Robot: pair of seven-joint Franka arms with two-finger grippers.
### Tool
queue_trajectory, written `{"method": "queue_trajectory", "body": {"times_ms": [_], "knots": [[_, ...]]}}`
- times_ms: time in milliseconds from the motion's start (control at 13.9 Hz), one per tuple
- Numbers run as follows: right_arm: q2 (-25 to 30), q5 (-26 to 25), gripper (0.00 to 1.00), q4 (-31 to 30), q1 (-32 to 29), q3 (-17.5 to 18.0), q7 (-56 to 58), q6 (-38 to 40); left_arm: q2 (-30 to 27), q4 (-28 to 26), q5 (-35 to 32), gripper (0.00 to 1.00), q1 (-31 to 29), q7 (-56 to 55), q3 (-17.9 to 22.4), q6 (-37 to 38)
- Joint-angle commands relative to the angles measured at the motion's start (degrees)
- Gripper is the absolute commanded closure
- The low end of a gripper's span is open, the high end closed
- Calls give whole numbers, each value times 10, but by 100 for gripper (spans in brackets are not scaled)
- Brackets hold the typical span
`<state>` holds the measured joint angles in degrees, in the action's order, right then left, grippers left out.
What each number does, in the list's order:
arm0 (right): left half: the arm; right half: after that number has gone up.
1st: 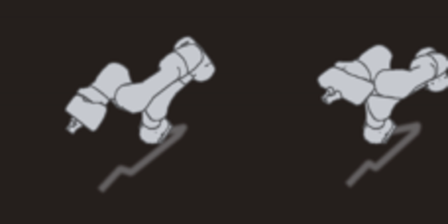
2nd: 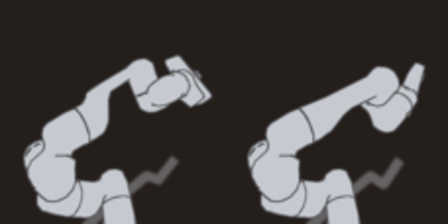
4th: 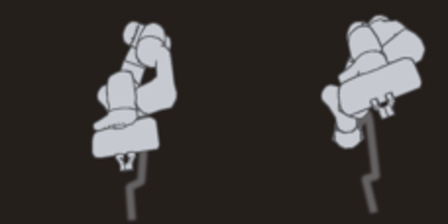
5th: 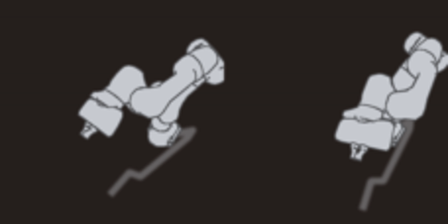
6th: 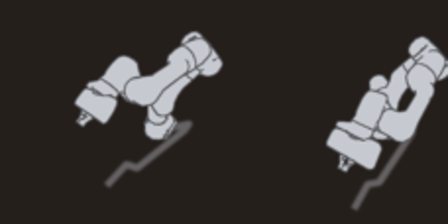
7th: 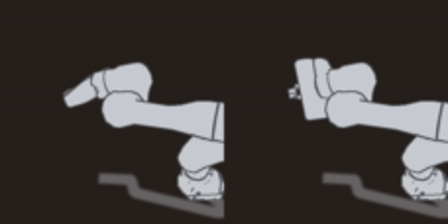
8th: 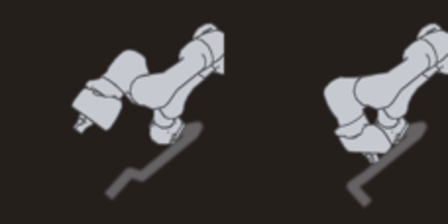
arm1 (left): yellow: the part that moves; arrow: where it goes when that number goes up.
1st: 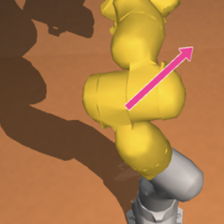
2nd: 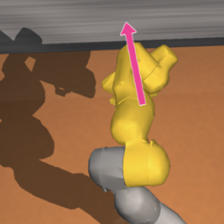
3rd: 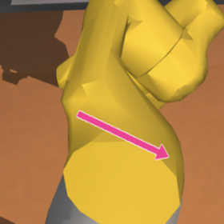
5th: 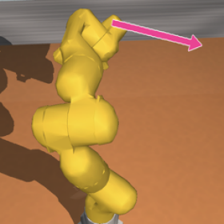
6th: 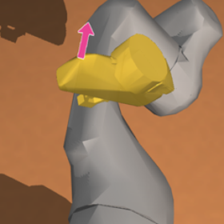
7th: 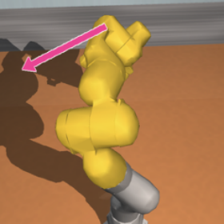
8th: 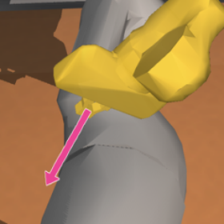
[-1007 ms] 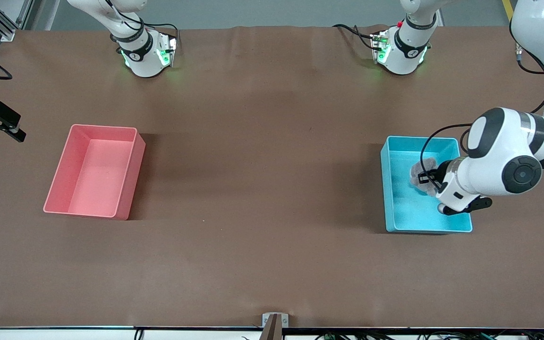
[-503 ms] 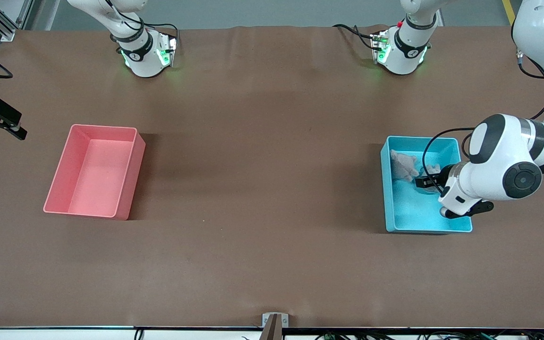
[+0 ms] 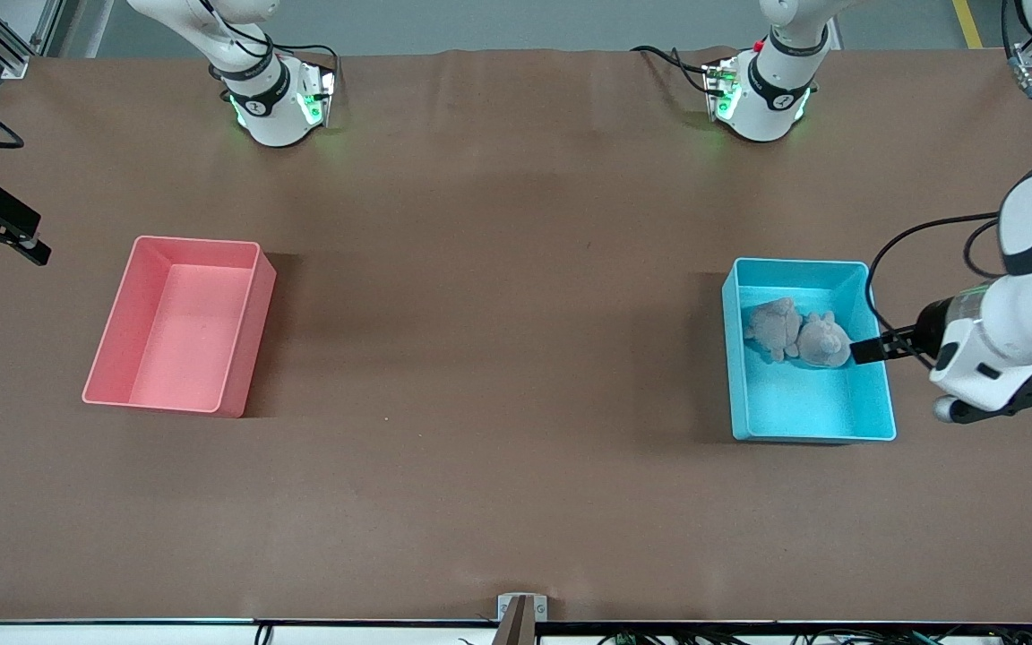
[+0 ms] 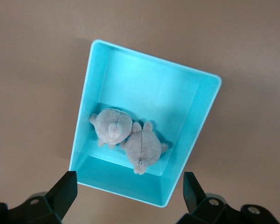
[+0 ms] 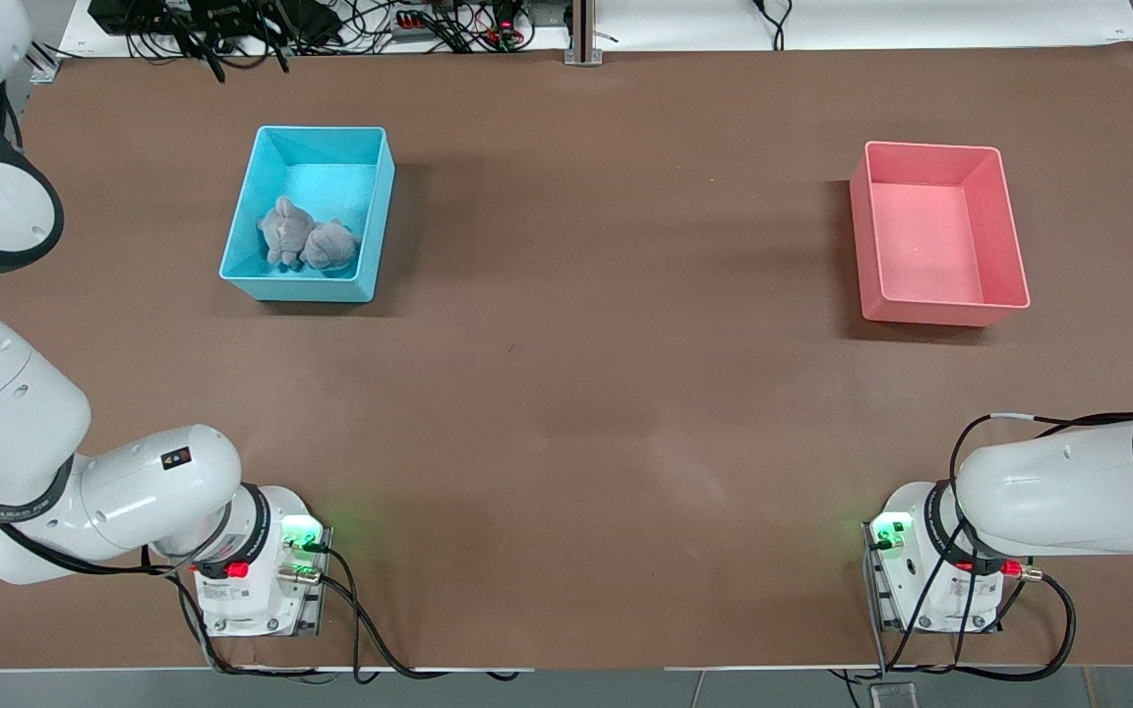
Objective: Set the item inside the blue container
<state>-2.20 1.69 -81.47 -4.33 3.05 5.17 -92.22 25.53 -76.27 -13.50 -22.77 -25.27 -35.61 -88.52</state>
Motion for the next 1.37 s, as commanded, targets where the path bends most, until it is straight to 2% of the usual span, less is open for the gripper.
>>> {"method": "queue_trajectory", "body": {"times_ms": [0, 216, 431, 575, 647, 863, 935, 1007, 1294], "knots": [[-1, -11, 0, 8, -9, 8, -1, 9, -45, 11, -7, 0, 4, 6, -10, 15], [-1, -10, 0, 8, -9, 8, -1, 9, -106, 10, -5, 0, 1, 47, -8, 16], [-1, -11, 0, 8, -9, 8, -1, 8, -116, 10, -3, 0, -2, 144, -6, 40], [-1, -10, 0, 8, -9, 8, -1, 8, -156, 9, 1, 0, 10, 177, 15, 41], [-1, -11, 0, 8, -9, 8, -1, 8, -172, 5, 14, 0, 35, 178, 46, 41], [-1, -11, 0, 8, -9, 8, -1, 8, -229, -41, 61, 0, 144, 189, 193, 51], [-1, -10, 0, 8, -9, 8, -1, 8, -232, -43, 65, 0, 176, 198, 235, 52], [-1, -10, 0, 8, -9, 8, -1, 8, -234, -48, 78, 0, 197, 209, 264, 56], [-1, -11, 0, 8, -9, 8, -1, 8, -290, -121, 102, 0, 248, 210, 324, 52]]}}
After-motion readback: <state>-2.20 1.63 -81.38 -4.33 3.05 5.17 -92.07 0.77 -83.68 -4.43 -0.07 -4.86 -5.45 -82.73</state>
